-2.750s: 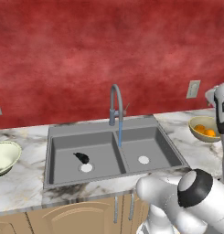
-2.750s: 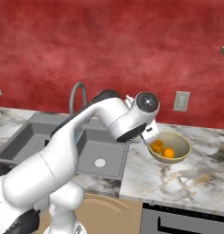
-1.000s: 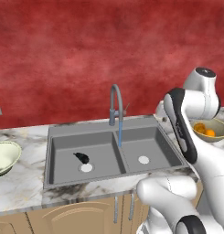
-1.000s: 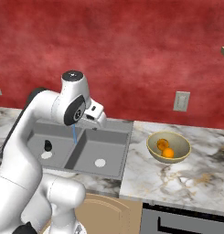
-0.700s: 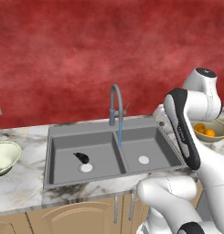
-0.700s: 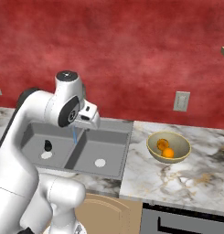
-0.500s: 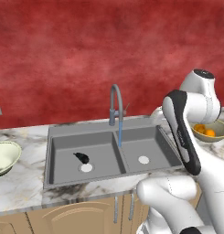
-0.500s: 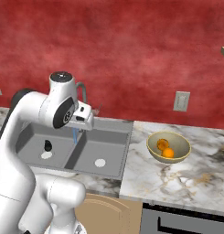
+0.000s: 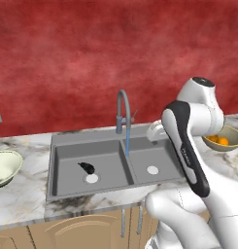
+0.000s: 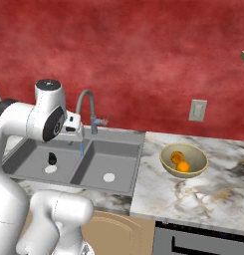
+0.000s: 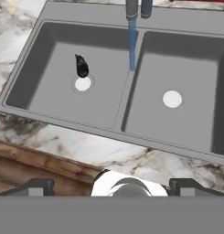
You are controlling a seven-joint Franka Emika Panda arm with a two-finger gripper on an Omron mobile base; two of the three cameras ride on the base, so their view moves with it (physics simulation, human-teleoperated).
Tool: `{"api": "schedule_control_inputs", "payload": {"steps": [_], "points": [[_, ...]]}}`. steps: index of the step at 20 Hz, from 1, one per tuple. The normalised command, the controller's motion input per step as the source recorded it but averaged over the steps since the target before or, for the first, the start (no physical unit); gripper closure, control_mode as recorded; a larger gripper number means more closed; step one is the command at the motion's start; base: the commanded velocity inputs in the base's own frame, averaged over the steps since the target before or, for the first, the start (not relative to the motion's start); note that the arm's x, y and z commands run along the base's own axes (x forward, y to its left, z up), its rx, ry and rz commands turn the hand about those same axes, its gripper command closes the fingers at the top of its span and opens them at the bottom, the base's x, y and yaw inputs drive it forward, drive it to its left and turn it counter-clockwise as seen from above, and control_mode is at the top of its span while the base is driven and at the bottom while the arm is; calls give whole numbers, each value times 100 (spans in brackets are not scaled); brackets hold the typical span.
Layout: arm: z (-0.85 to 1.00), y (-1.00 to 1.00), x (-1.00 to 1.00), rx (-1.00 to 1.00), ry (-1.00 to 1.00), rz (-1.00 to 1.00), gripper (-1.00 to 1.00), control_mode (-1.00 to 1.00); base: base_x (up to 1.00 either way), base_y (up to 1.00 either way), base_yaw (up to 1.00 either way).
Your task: Pick the oranges from the sink and place them in one bowl. Place the eggplant in the other bowl. Then turn off the sink faucet.
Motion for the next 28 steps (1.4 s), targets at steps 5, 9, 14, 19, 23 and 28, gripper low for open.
{"api": "schedule_control_inputs", "payload": {"steps": [5,9,14,19,23,28], "points": [[0,50,0,0,1,12,-100,-100,0,0,0],[0,49,0,0,2,11,-100,-100,0,0,0],[-5,34,2,0,2,4,-100,-100,0,0,0],[-20,29,18,-2,7,1,-100,-100,0,0,0],[-31,31,38,-4,11,0,-100,-100,0,0,0],[-35,33,44,-5,15,0,-100,-100,0,0,0]]}}
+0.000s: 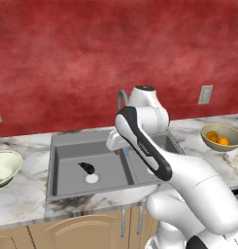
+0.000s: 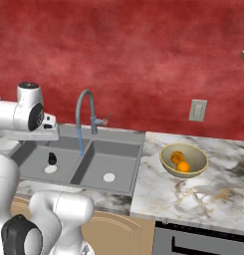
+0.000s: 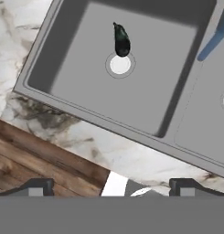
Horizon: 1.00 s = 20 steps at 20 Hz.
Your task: Pick the oranges from the sink and place them in one bowl. Place the eggplant in the other bowl. Then turn off the sink faucet.
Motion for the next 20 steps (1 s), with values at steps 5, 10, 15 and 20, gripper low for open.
{"api": "schedule_control_inputs", "payload": {"steps": [5,10,15,20], "points": [[-41,29,42,-5,18,0,-100,-100,0,0,0],[-44,24,37,-2,11,0,-100,-100,0,0,0],[-45,25,35,-2,9,0,-100,-100,0,0,0],[-50,19,31,-3,7,0,-100,-100,0,0,0]]}}
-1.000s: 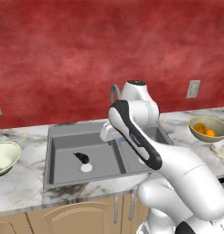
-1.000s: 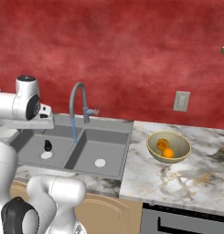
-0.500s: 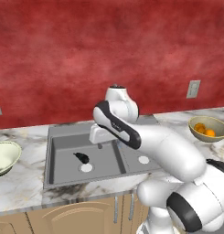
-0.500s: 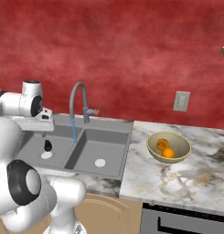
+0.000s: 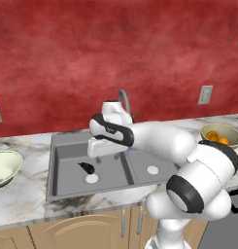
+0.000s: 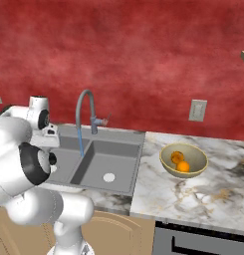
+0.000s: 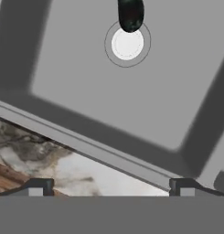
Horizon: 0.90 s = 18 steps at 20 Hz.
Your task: Pick the oranges from the sink and place them in one bowl. Place the eggplant in the other bowl. Then turn off the sink faucet.
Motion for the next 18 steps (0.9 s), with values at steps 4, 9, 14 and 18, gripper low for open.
{"api": "schedule_control_inputs", "payload": {"steps": [4,9,14,18], "points": [[-51,9,27,-2,4,0,-100,-100,0,0,0],[-36,2,27,0,0,0,-100,-100,0,0,0],[-24,5,24,0,0,0,-100,-100,0,0,0],[-25,14,11,0,0,0,-100,-100,0,0,0]]}}
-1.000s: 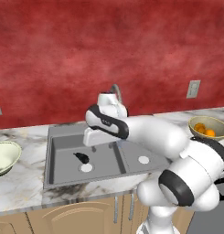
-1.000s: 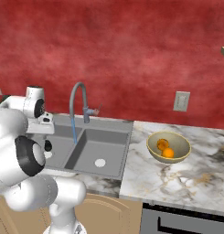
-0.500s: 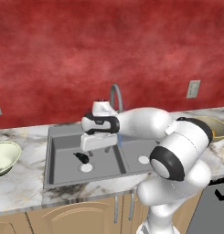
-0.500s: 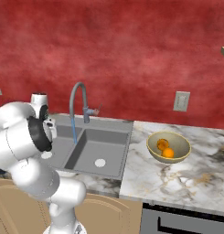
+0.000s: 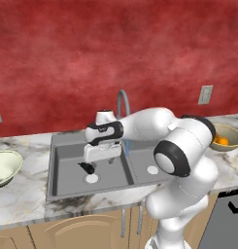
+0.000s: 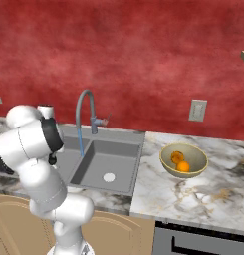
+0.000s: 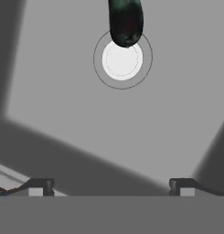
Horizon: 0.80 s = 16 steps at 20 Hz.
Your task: Pick the oranges from the sink and place them in one bowl. Place the eggplant in the other bowl. Then turn off the sink faucet.
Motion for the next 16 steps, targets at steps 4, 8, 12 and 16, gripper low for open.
{"api": "schedule_control_inputs", "payload": {"steps": [4,8,12,16], "points": [[-27,15,18,0,0,0,-100,-100,0,0,0],[-25,2,23,0,0,0,-100,-100,0,0,0],[-28,1,26,-1,0,0,-100,-100,0,0,0],[-30,5,20,-3,0,0,-100,-100,0,0,0]]}}
